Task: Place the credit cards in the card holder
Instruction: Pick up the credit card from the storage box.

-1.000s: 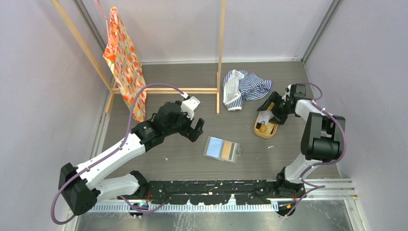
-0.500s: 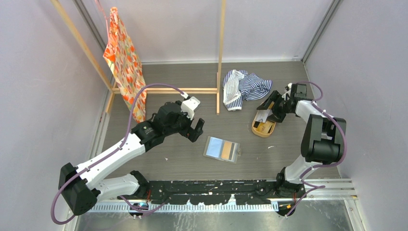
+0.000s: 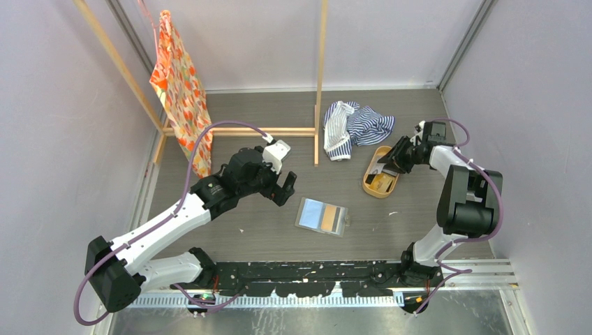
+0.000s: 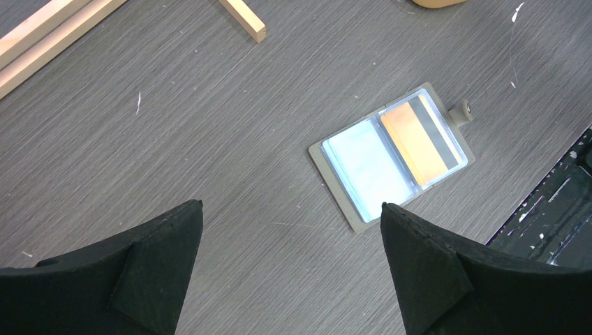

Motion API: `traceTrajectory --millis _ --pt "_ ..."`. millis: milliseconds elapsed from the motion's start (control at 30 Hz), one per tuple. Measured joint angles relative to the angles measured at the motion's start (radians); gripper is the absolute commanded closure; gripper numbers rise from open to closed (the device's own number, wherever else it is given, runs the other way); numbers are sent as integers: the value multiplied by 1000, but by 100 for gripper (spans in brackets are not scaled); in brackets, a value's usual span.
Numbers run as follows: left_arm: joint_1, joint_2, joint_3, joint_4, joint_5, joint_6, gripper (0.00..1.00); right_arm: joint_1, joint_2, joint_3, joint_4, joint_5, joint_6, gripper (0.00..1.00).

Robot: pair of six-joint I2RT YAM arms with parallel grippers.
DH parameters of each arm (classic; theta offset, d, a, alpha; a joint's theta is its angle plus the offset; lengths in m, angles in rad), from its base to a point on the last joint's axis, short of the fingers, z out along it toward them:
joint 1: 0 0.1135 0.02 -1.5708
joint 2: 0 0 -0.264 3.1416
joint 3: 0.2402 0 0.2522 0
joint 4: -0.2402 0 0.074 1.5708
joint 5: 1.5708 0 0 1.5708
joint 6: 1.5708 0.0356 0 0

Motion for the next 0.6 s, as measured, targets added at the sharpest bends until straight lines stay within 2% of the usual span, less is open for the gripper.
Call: traceTrajectory --millis 133,433,600 --pt "0 0 0 0 0 0 0 0 21 0 10 1 6 81" --pt "0 0 0 0 0 0 0 -11 65 -23 90 -14 49 90" --pt "0 0 0 0 0 0 0 -16 65 -61 169 -45 88 90"
